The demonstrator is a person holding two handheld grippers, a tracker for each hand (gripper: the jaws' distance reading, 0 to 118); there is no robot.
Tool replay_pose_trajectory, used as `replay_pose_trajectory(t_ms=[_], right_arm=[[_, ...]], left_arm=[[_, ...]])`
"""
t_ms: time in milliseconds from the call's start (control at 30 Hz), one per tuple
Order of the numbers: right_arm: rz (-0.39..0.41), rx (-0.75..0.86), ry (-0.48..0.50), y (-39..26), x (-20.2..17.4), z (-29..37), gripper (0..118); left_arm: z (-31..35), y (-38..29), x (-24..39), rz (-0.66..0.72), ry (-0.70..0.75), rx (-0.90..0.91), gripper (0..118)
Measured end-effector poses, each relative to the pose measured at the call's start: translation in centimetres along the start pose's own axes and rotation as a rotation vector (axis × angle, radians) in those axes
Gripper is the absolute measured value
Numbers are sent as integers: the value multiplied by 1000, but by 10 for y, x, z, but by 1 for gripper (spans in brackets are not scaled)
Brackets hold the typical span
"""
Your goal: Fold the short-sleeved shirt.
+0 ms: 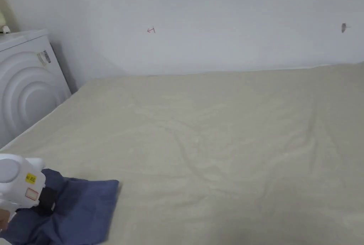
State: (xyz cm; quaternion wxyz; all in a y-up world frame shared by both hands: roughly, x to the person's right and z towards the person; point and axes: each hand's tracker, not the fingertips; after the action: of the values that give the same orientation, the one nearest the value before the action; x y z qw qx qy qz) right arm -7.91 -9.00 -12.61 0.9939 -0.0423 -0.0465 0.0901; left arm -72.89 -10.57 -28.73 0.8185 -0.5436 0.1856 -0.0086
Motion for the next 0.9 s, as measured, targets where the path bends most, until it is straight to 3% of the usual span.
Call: replay_pose_trajectory(t_ms=[167,200,267,300,467,600,667,733,800,900], right_arm=[[-67,-44,13,-4,0,-11,0],[-63,-50,21,-5,-1,-14,0],[-27,-49,9,-6,-5,-16,0],[-3,-47,2,-6,-6,-18,0],[-43,-50,19,-7,-4,-20,0],[-55,-60,33,-9,-3,-17,0],[-54,-66,39,-11,0,-15,0],[-66,-68,53,-13,4,-13,0],[-75,-72,59,-13,9,-10,0],[-98,-64,70,-11,18,-5,0]], left_arm=[[-20,7,-21,-234,326,24,28],[-26,6,-29,-189,312,27,44],[-27,1,-41,-52,284,42,98],[-26,-1,-44,-16,288,52,118],[-4,-13,-53,48,206,191,118],[15,-20,-50,152,-8,151,118],[28,-29,-38,142,-30,219,109],[44,-41,-18,124,-82,285,63],[60,-54,10,83,-105,359,7],[94,-77,60,-21,-102,503,0]])
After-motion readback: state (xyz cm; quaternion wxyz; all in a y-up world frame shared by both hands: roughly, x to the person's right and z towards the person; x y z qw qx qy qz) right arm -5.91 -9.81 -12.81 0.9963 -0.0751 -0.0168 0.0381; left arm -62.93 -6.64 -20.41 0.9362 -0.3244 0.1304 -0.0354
